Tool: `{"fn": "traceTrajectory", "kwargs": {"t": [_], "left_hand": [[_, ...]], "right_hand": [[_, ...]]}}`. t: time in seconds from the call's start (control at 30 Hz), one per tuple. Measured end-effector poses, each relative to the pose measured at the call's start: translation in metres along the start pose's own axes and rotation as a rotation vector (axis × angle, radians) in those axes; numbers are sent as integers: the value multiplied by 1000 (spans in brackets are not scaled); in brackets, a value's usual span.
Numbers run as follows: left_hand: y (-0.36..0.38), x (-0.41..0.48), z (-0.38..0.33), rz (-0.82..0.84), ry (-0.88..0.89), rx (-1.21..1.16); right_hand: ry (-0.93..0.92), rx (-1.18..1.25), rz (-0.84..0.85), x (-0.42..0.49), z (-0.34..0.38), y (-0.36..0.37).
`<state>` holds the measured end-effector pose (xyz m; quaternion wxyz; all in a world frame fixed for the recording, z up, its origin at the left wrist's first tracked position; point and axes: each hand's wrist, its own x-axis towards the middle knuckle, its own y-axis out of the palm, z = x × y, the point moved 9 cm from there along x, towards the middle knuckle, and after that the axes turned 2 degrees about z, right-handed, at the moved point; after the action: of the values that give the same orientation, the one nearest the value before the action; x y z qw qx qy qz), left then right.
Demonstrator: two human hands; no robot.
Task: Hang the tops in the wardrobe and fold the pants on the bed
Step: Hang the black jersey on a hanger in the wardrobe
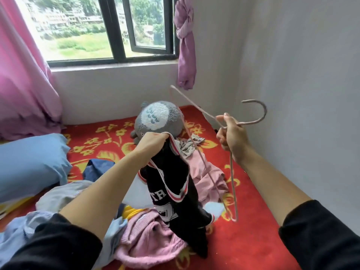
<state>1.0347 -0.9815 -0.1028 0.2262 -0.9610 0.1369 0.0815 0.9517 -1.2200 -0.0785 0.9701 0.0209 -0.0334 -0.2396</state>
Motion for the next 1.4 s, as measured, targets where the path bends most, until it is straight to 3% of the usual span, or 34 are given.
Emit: {"fn": "traceTrajectory", "kwargs": {"t": [0.27,0.4,0.6,0.8,1.13,1.27,1.4], "left_hand": [[12,-10,17,3,-51,49],[15,-11,14,76,-42,-57],[-10,-7,12,42,-75,-218],[-48,8,36,-86,-111,-395],[-117,14,73,-445,15,37],[-130,10,68,-476,49,121],[-128,7,56,-412,79,43]], "right_hand": [[-137,514,-80,-19,54,24],[-155,579,-88,-29,37,35],[-94,403,-39,-41,-24,44],[-127,-9,52,-34,-32,31],[-213,-449,115,-12,-6,33],[-242,-558,163,2,10,37],[-296,-744,218,7,26,49]]}}
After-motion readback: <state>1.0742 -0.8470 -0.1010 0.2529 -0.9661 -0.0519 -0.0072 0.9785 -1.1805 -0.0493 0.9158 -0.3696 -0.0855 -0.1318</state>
